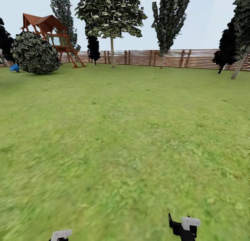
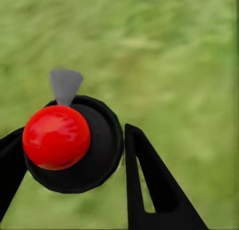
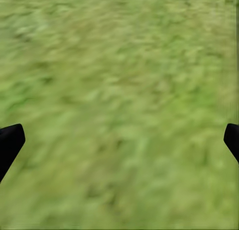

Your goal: In the garden, pick up the pesticide atomizer on the floor and spray pesticide onto both trees until each tree trunk is fully covered.

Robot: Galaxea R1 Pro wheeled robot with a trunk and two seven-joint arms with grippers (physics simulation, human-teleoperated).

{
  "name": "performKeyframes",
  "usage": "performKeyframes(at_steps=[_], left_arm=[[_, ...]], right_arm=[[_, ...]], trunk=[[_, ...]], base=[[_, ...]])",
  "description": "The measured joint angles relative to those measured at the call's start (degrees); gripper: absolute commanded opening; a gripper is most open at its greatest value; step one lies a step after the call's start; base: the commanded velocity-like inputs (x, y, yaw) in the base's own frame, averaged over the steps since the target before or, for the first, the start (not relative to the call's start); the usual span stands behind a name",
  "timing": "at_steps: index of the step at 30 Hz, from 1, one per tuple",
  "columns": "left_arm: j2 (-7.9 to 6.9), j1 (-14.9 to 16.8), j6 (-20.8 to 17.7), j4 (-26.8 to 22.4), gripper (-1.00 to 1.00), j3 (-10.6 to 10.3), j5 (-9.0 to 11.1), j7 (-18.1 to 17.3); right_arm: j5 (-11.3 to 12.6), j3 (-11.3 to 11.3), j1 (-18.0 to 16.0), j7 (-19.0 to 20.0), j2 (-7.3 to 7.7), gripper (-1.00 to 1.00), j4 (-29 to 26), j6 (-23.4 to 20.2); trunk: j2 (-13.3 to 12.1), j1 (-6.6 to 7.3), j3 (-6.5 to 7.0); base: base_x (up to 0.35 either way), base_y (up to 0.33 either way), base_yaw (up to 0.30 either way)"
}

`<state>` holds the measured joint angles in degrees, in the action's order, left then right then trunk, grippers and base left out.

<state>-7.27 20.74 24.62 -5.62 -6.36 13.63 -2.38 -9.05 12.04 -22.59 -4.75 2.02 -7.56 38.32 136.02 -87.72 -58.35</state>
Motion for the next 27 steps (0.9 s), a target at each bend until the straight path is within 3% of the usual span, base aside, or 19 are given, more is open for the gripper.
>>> performKeyframes(at_steps=[9, 15, 27], left_arm=[[-0.02, 0.00, -0.01, 0.00, -1.00, -0.03, -0.01, 0.01], [-0.02, 0.00, -0.01, 0.00, -1.00, -0.01, -0.01, 0.01], [0.04, 0.00, 0.02, 0.09, -1.00, 0.00, 0.04, 0.10]], right_arm=[[0.00, 0.00, 0.00, 0.00, 0.00, 1.00, 0.00, 0.00], [0.00, 0.00, 0.00, 0.06, -0.08, 1.00, 0.00, 0.00], [-0.09, 0.00, -0.01, 0.03, -0.17, 1.00, 0.00, 0.00]], trunk=[[0.00, 0.00, -0.69], [0.00, 0.00, -0.93], [0.00, 0.00, -1.21]], base=[[0.332, 0.089, -0.184], [0.335, 0.067, -0.036], [0.337, 0.015, 0.202]])
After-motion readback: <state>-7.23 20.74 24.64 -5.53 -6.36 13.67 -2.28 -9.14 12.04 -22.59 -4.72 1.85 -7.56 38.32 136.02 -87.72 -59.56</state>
